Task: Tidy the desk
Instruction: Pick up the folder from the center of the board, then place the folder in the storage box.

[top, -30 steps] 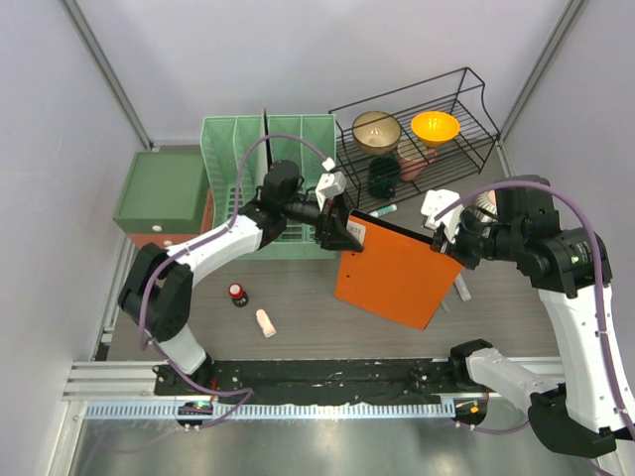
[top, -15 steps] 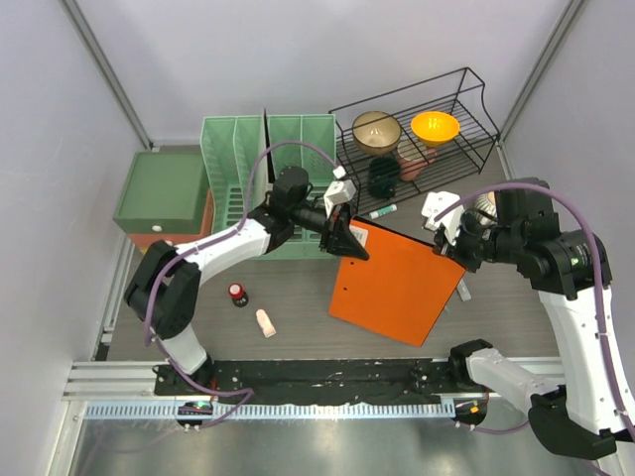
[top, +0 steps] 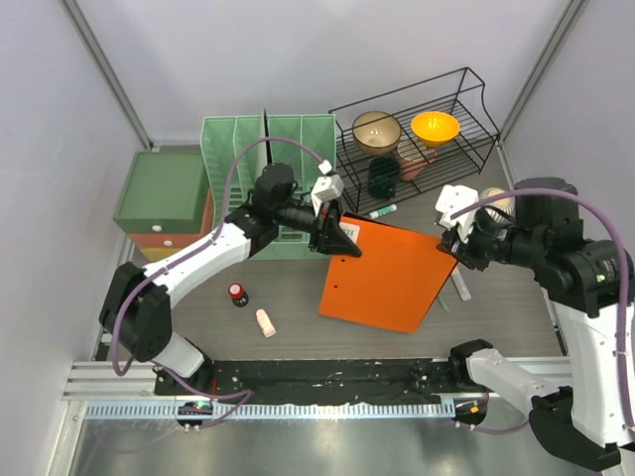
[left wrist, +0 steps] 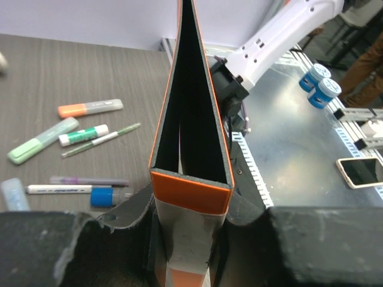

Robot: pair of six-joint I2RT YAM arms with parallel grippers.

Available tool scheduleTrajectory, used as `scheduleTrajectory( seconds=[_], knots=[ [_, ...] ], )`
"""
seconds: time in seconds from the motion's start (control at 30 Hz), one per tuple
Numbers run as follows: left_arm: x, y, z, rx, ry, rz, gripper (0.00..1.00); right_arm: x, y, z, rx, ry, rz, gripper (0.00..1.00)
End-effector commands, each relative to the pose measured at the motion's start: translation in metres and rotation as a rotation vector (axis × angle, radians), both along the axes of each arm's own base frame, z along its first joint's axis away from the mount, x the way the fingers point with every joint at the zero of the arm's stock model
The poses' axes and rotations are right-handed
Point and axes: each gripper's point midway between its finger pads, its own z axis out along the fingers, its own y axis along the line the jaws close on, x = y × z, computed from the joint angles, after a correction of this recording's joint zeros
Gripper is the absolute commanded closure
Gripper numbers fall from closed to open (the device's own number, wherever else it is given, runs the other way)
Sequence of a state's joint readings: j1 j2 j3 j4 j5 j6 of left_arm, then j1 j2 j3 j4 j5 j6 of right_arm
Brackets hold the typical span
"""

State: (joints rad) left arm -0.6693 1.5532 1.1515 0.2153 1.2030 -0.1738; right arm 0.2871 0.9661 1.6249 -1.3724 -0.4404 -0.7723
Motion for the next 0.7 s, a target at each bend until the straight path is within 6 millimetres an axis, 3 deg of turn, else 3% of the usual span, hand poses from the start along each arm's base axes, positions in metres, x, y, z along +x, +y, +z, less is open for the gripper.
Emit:
scheduleTrajectory(
  seconds=[0.0,0.17,0.37,0.53,0.67],
  knots=[
    [0.004,0.018,0.061,-0.087,-0.119,0.071,1.0,-0.025,-0.005,0.032,0.064,-0.036,-0.043,0.66],
    [0.002,0.035,0.093,-0.121,-0.16,0.119,1.0,-0.018,-0.006,0.064,0.132,-0.11,-0.107,0.58],
    [0.003,0.05,0.129,-0.126,-0.166,0.254,1.0,-0.009,-0.007,0.081,0.173,-0.138,-0.157,0.55],
    [0.019,0.061,0.167,-0.148,-0.188,0.448,1.0,0.007,-0.011,0.086,0.196,-0.16,-0.231,0.55],
    [0.036,0.073,0.182,-0.149,-0.184,0.605,1.0,0.02,-0.015,0.098,0.254,-0.202,-0.311,0.55]
  ],
)
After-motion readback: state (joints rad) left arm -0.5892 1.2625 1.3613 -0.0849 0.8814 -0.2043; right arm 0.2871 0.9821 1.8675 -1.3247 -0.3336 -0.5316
